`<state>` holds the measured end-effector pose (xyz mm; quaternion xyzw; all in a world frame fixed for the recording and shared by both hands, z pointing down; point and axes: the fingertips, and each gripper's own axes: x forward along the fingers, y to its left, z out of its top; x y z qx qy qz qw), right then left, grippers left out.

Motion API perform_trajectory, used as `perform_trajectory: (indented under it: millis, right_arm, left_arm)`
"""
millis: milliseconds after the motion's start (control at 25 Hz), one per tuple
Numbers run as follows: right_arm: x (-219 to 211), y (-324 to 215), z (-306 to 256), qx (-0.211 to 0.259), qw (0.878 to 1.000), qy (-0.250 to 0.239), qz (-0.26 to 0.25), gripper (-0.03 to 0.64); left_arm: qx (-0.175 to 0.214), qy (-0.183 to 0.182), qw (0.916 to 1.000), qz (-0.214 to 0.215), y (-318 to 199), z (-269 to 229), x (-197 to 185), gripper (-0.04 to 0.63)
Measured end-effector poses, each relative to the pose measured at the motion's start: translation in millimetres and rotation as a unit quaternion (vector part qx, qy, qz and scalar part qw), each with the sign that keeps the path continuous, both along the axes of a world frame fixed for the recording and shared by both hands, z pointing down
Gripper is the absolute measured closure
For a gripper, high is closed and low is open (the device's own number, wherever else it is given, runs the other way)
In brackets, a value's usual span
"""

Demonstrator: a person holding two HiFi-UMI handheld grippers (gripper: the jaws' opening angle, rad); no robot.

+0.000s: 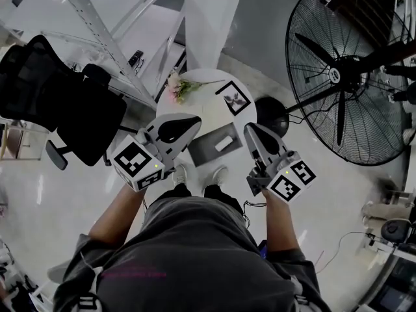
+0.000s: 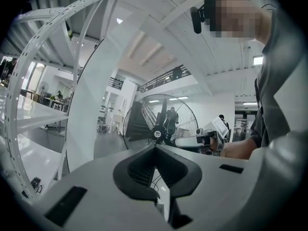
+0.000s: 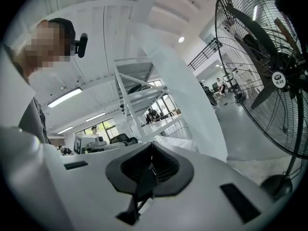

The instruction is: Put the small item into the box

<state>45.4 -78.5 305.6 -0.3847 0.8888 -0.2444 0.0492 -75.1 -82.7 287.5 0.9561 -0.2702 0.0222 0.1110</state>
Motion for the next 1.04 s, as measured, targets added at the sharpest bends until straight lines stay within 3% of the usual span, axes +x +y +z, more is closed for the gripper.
perform_trajectory:
  millis: [1040]
  right_arm:
    - [10, -14, 15, -0.01, 1.0, 0.002, -0.012, 0.595]
  left_arm:
    - [-0.018, -0.004, 0.9998, -0.006, -13, 16, 16, 0.58]
